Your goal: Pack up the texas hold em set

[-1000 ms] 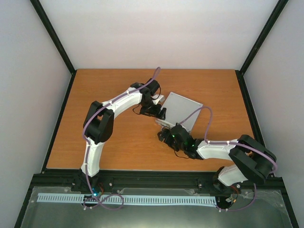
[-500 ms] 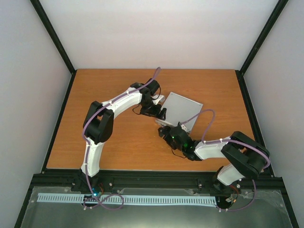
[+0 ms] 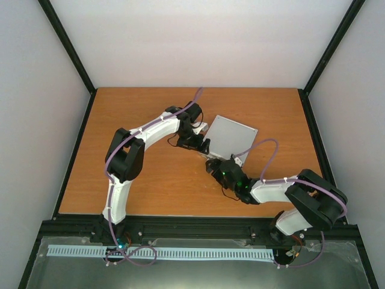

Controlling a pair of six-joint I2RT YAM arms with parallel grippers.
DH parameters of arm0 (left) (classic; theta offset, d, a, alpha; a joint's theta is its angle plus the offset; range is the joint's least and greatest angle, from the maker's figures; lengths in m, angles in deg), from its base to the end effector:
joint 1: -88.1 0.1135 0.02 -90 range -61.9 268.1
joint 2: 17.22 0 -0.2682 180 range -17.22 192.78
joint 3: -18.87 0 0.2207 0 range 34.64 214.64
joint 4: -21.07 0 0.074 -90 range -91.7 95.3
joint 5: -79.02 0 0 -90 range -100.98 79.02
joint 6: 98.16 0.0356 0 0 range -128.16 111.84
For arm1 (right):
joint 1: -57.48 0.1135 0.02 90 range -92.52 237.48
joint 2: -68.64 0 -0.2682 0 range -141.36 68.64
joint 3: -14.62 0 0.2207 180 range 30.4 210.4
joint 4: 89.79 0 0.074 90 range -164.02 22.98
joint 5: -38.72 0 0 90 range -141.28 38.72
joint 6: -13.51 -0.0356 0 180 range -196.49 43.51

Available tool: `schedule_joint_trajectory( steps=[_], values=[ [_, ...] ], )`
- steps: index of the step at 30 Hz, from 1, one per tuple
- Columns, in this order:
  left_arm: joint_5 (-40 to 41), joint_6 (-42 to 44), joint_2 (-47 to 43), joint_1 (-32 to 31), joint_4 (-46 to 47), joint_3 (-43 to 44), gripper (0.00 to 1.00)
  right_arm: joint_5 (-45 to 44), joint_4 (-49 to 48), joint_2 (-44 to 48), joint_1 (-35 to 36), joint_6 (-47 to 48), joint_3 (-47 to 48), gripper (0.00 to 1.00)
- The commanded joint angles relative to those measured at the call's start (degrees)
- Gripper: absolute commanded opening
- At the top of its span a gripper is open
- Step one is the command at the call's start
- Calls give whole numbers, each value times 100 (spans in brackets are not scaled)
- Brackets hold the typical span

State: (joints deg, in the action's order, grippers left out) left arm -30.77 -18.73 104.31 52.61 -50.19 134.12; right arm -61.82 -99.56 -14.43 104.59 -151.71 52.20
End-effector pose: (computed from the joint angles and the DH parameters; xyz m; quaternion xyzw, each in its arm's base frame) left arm 0.3210 -0.2437 0.2130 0.2295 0.9522 -0.1990 0.0316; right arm 0.1619 0.1647 0.1587 0.2558 0.8494 0.3585 0.2907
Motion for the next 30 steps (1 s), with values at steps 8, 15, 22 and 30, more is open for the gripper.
schedule_joint_trajectory(
  steps=[8,15,22,30],
  values=[
    [-47,116,-129,-20,9,71,100,237,-338,-202,-168,631,383,89],
    [-44,115,-53,-20,3,131,100,23,-171,-153,-203,678,364,90],
    [-16,125,-25,-19,7,83,100,-160,-282,-52,-303,694,267,90],
    [2,129,-32,-20,2,63,100,-108,-130,186,-603,1012,352,90]
  ],
)
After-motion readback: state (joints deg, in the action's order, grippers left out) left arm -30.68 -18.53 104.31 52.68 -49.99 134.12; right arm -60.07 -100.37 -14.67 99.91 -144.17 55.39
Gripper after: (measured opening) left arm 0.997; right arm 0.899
